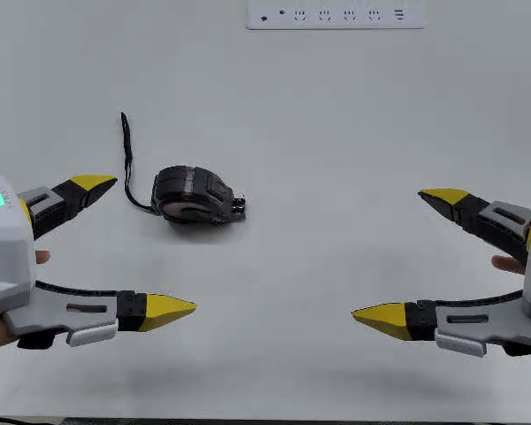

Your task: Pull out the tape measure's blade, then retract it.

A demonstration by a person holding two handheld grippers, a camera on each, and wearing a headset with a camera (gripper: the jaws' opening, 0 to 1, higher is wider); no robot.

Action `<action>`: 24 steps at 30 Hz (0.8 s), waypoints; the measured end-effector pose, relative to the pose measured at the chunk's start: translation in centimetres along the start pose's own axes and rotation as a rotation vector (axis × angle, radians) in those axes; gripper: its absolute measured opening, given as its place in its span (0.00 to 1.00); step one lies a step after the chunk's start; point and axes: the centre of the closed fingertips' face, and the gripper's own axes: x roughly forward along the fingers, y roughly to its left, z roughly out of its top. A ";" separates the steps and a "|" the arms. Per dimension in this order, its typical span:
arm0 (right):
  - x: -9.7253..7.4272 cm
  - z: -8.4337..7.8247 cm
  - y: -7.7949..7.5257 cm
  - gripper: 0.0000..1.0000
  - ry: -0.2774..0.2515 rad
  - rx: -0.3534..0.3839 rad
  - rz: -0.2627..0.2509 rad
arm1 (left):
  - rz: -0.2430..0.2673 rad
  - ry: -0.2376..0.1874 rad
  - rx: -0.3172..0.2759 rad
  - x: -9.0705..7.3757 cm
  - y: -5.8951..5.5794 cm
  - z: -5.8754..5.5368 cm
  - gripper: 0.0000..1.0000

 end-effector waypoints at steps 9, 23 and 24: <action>0.9 0.0 -0.4 0.95 0.013 -0.015 0.024 | -0.027 0.018 0.021 1.0 0.3 0.0 0.98; 2.3 1.1 -0.5 0.94 -0.006 -0.031 0.061 | -0.060 0.035 0.056 2.4 1.3 0.4 0.96; 2.4 1.2 -0.5 0.93 -0.005 -0.033 0.063 | -0.062 0.037 0.059 2.4 1.4 0.4 0.96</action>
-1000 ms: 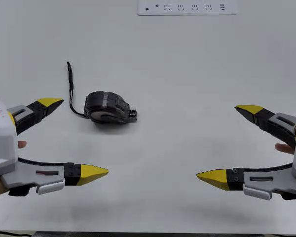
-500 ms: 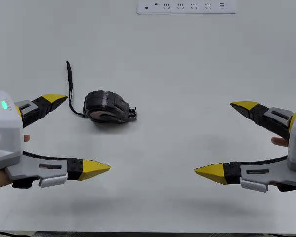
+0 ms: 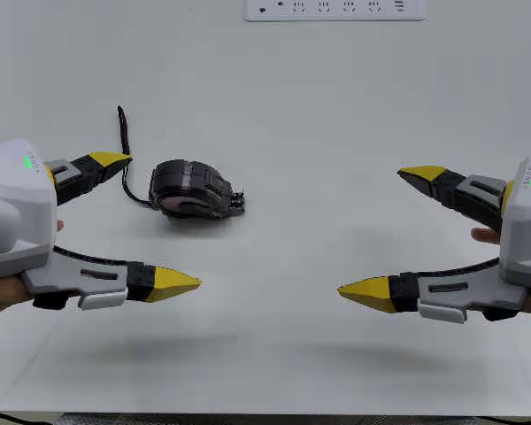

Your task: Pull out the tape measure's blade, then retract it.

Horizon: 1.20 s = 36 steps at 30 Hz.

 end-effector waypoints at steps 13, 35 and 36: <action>1.6 0.6 -0.5 0.90 -0.006 -0.033 0.041 | -0.028 0.026 0.035 1.0 1.3 -0.2 0.93; 4.8 1.3 -0.7 0.77 -0.017 -0.119 0.115 | -0.075 0.110 0.130 2.4 3.0 -1.2 0.74; 4.8 1.3 -0.7 0.77 -0.017 -0.120 0.116 | -0.075 0.110 0.131 2.4 3.0 -1.2 0.74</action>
